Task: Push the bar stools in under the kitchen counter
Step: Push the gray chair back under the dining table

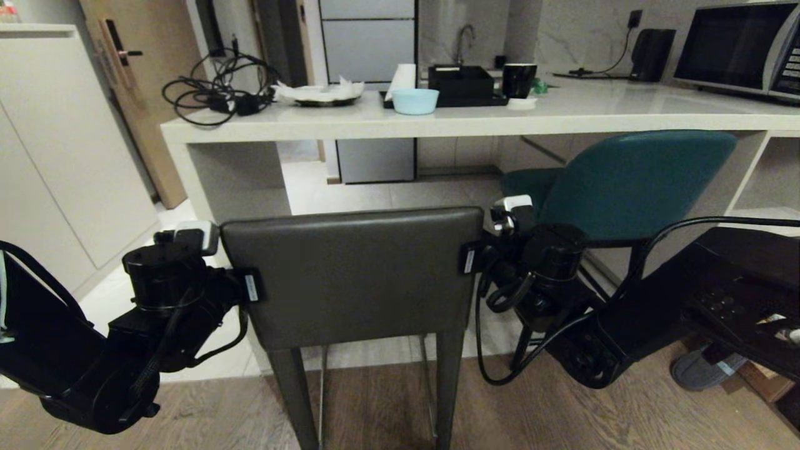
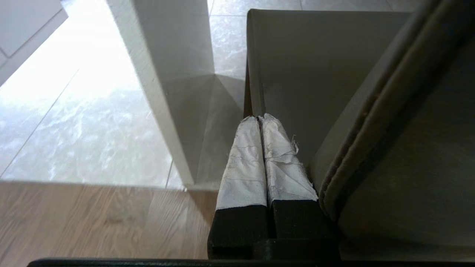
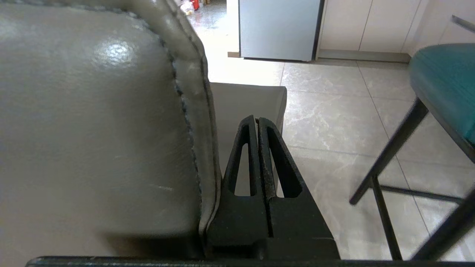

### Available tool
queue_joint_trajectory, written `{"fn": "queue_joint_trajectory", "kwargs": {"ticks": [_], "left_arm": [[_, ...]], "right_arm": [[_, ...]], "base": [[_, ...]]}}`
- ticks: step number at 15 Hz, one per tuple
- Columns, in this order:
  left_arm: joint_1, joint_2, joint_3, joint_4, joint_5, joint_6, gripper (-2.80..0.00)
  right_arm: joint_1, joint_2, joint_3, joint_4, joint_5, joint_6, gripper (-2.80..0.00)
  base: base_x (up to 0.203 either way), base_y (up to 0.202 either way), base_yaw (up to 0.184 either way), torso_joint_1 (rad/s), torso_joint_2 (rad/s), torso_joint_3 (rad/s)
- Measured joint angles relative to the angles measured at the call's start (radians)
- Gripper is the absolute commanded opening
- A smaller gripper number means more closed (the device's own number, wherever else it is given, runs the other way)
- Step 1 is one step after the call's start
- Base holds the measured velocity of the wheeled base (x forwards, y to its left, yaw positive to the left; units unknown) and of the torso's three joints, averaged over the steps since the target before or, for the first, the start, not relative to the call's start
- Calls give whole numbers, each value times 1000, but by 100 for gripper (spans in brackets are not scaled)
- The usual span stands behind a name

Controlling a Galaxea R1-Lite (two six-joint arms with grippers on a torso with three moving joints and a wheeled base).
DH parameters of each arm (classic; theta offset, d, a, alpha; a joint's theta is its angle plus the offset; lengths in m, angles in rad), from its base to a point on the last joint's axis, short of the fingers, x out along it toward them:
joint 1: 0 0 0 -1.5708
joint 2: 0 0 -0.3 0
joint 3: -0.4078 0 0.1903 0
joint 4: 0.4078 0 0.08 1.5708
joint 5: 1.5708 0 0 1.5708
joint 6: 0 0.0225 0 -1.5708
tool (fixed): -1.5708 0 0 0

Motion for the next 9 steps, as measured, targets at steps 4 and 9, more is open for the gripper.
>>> {"fn": "queue_joint_trajectory", "kwargs": {"ticks": [4,9], "left_arm": [[-2,0,-1,-1,-1,1,-280],[-3,0,-3,-1,-1,1,-280]], "right_arm": [[0,0,0,-1,-1,0,-280],[3,0,2,-5,-1,0,-280]], "base": [[188,0,2,2,2,2],[188,0,2,4,2,2]]}}
